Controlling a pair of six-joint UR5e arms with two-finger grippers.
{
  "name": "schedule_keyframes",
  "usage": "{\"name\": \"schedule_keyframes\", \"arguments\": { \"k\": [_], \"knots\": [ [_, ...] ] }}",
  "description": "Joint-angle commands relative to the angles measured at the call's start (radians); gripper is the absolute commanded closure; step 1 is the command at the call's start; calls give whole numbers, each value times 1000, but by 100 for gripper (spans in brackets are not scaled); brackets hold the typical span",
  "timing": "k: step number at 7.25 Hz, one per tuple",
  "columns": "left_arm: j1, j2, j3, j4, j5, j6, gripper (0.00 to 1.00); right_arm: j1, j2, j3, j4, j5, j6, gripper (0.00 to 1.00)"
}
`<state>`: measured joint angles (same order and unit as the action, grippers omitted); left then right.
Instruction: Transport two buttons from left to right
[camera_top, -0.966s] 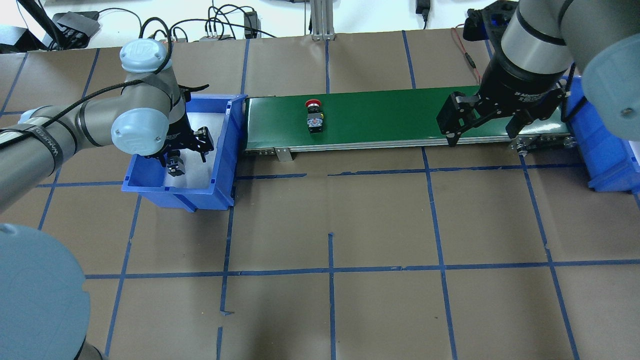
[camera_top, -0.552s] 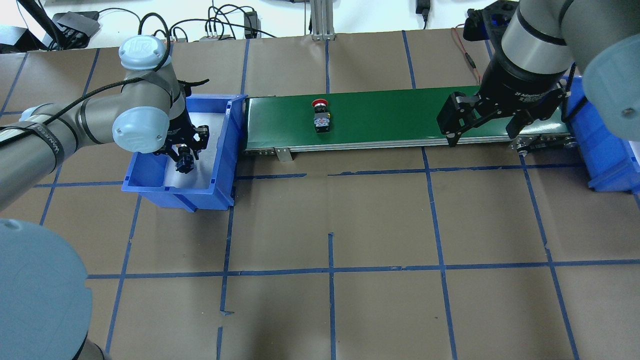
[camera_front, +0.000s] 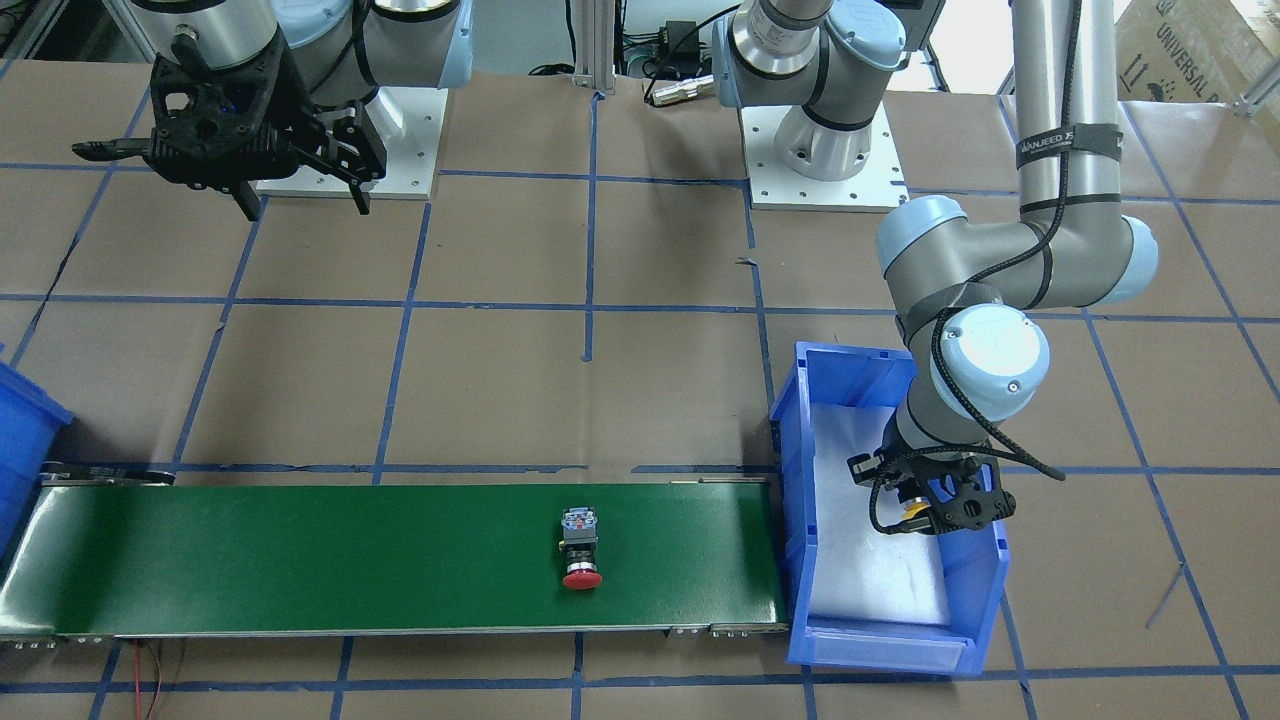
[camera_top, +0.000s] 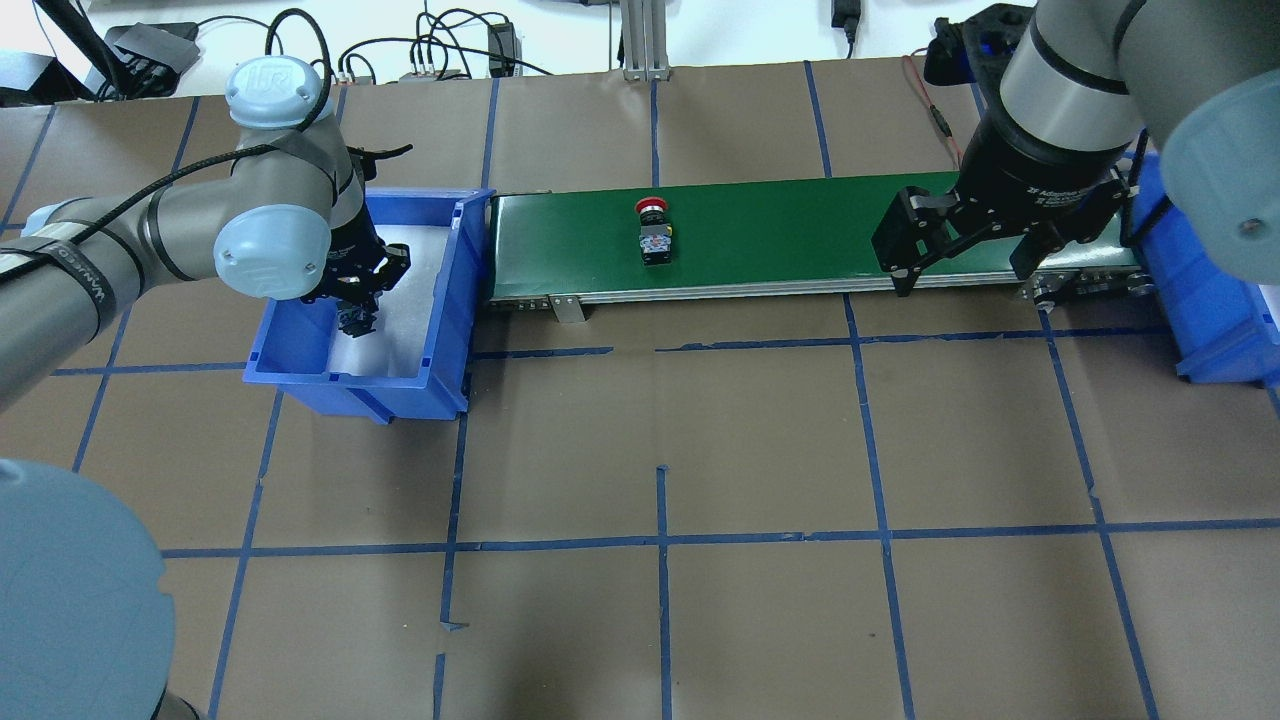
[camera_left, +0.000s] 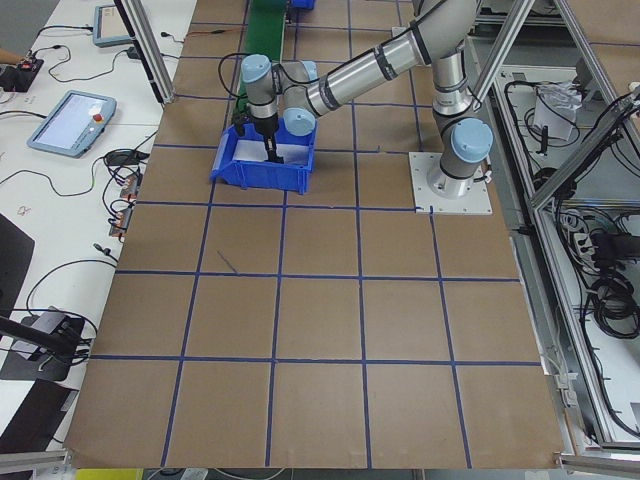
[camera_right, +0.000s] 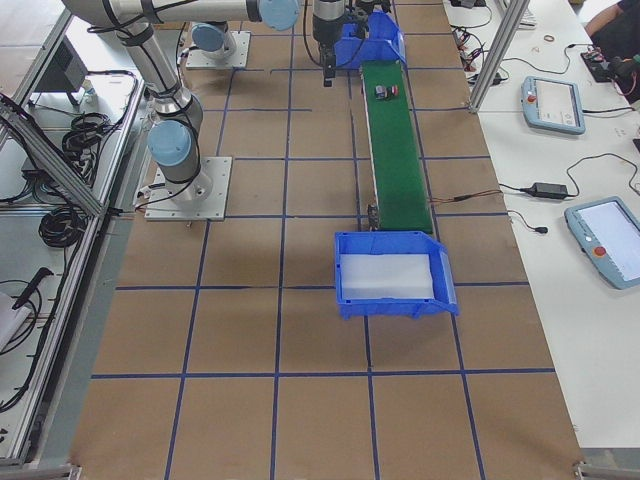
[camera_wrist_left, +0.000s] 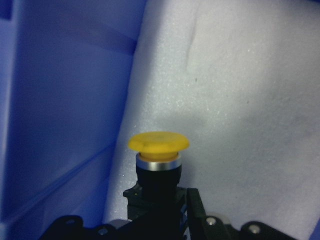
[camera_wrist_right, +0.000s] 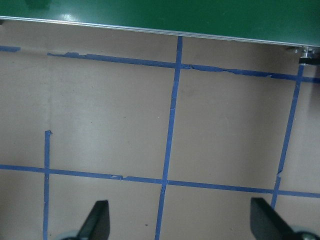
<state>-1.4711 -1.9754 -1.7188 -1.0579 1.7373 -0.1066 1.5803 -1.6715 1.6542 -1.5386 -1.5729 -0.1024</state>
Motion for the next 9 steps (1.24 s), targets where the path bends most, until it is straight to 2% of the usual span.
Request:
{"name": "schedule_keyframes", "arguments": {
  "k": [1,3,4,5,6,7,9],
  "knots": [
    [0,47,50,-95,-65,-17,79,1,-5,1,5,1,0,0],
    [-9,52,70,-100,-189,-88,78,0,-10,-1,5,2,0,0],
    [-8,55,58,-91,-177,-56,64,0,-10,-1,5,2,0,0],
    [-5,49,48,-90,-142,-26,10,0,-5,2,5,2,-2,0],
    [-5,44,44,-93,-46,-16,1,0,-8,4,6,2,0,0],
    [-5,41,16,-94,12,70,0,0,-8,4,5,2,-2,0],
    [-3,33,8,-85,7,227,0,0,-8,4,6,1,-2,0]
  ]
}}
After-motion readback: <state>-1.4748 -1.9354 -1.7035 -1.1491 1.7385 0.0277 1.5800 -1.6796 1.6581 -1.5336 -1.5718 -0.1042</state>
